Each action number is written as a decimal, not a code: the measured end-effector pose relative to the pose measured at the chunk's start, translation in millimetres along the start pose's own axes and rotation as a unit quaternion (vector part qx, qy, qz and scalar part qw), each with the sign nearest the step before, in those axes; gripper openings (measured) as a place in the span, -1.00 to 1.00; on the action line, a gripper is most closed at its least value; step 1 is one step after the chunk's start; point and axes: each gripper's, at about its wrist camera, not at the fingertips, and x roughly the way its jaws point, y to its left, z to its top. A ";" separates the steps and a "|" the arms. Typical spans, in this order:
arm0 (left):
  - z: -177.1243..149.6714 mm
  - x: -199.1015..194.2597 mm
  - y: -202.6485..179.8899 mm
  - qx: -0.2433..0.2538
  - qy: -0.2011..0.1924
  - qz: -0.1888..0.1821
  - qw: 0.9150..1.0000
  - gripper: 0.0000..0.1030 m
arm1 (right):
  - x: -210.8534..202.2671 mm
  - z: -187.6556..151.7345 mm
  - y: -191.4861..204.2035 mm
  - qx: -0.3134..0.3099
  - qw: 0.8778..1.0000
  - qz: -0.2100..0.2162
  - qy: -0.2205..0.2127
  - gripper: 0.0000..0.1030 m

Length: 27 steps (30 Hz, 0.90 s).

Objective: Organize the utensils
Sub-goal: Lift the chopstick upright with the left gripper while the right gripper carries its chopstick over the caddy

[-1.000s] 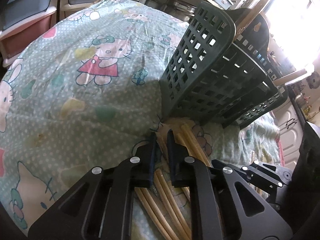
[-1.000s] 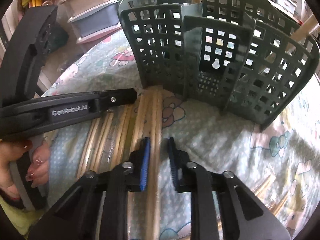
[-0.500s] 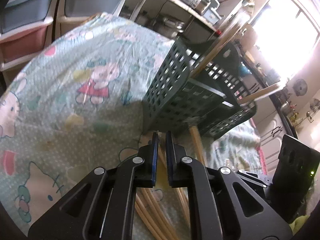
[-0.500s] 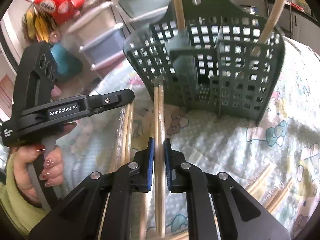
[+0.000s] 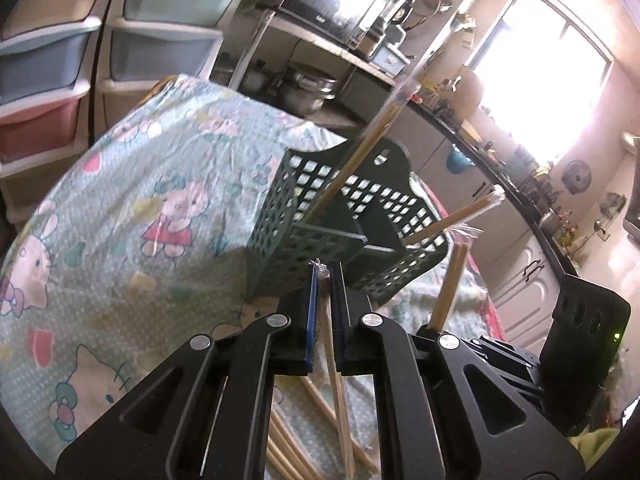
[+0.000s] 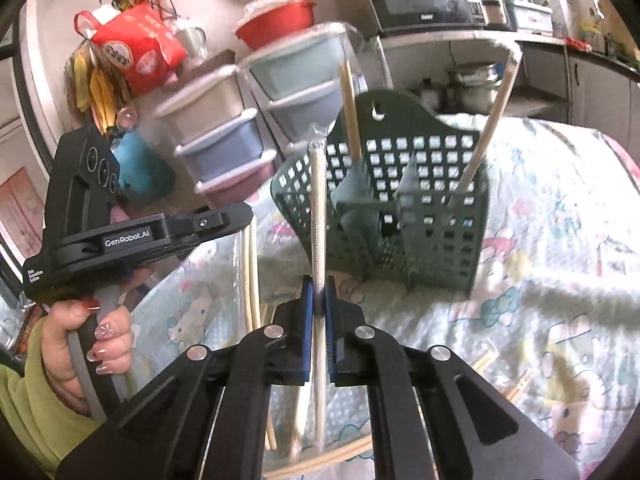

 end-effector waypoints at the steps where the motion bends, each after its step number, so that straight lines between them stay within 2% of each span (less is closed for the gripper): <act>1: 1.0 -2.3 -2.3 0.002 -0.003 -0.002 1.000 -0.94 | -4.4 0.3 -1.2 0.001 1.000 -0.001 -0.006 -0.89; 27: 24.0 -22.5 -64.3 0.067 -0.035 -0.056 0.996 -0.94 | -65.9 12.9 -15.6 0.004 0.993 -0.054 -0.105 -0.89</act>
